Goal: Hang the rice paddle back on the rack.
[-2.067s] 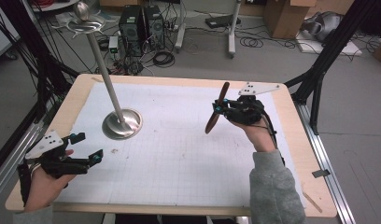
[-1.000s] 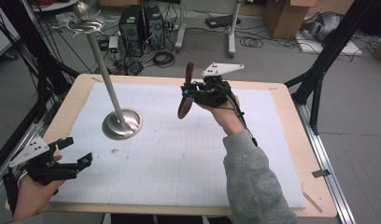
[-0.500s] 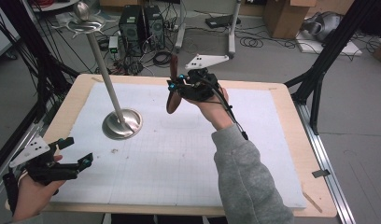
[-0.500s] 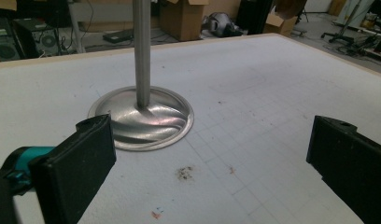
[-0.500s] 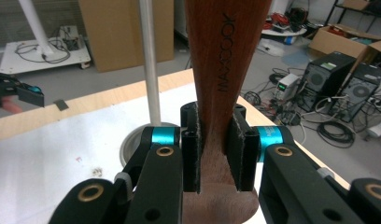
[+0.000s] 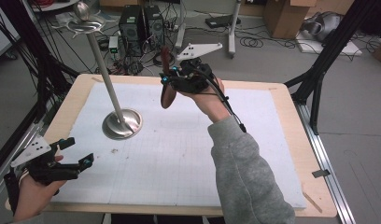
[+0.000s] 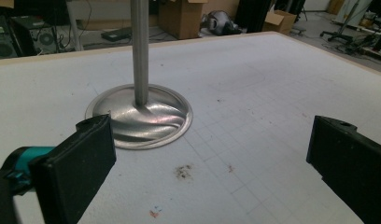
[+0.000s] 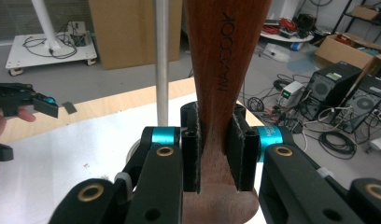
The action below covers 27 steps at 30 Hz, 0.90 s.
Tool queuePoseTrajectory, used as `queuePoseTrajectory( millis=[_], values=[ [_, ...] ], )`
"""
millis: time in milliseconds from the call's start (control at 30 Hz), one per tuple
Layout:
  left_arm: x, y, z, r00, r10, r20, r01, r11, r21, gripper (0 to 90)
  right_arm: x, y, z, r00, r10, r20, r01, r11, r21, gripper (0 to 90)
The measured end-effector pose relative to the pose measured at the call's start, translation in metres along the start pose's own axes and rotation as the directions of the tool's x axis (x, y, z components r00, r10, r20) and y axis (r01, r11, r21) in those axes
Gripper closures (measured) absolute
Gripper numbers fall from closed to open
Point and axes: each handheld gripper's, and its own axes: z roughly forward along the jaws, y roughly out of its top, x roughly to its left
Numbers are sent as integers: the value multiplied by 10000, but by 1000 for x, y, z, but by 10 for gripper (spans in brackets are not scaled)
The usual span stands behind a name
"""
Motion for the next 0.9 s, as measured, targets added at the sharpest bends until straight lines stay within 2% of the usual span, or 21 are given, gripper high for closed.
queuePoseTrajectory(
  millis=[200, 367, 900],
  values=[
    [1, 0, -1, 10000, -27, 0, 27, 10000, -49, 18, 4, 8, 7, 9998, -158, -127, 159, 9999, 17, 773],
    [3, -1, -4, 9999, -114, -36, 114, 9999, -58, 18, 15, 18, 20, 9984, -457, -338, 459, 9989, 30, 773],
    [3, 1, -10, 9999, -166, 11, 166, 9995, -265, 18, 33, 42, 38, 9956, -770, -526, 766, 9970, -85, 773]
  ],
)
